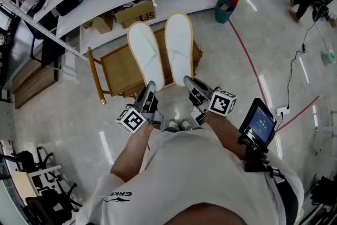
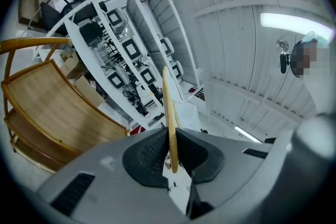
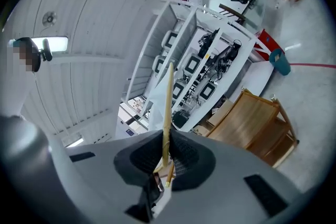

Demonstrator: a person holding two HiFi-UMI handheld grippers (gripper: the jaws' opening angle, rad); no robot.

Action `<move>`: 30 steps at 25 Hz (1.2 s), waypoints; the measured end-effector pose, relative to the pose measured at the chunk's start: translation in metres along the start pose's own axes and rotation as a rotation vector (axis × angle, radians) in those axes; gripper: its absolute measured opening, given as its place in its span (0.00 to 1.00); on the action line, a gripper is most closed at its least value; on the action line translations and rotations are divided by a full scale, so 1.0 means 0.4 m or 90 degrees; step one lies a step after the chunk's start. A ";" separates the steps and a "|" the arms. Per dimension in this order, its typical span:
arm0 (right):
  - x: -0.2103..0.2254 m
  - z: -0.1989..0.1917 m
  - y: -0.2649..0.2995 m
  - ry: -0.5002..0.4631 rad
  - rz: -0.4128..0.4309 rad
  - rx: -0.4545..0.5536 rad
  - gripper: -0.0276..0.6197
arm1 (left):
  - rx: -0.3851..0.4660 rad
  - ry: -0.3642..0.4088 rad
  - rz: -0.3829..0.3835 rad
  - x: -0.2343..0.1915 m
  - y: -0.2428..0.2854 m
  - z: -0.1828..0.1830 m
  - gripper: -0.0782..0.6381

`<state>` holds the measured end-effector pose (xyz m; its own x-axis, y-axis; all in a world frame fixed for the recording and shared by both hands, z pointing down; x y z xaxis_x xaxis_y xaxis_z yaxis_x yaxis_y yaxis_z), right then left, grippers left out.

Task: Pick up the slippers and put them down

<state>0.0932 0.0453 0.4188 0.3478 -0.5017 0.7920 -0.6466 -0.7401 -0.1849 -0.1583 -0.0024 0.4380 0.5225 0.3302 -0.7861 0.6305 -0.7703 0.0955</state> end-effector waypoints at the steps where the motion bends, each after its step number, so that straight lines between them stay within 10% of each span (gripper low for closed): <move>1: -0.003 0.000 -0.003 -0.003 -0.007 0.008 0.09 | -0.008 0.000 -0.007 -0.001 0.008 0.003 0.15; 13: 0.000 -0.033 -0.035 -0.021 -0.084 0.087 0.09 | -0.084 -0.008 -0.063 -0.041 0.066 0.008 0.15; 30: 0.163 0.124 -0.015 0.008 -0.078 0.032 0.09 | -0.062 -0.035 -0.020 -0.039 0.253 -0.025 0.15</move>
<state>0.1535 -0.0052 0.4427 0.4140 -0.4003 0.8175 -0.5646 -0.8174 -0.1144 -0.0968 -0.0801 0.4662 0.4715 0.3202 -0.8217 0.7002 -0.7024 0.1280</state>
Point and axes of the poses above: the fingertips, and each gripper's own axes: y forward along the fingers, x to its right, z out of its top, the point moved 9 cm from there along -y, backward along the fingers, and after that the axes turned 13 degrees about z, right-handed, at the moved point
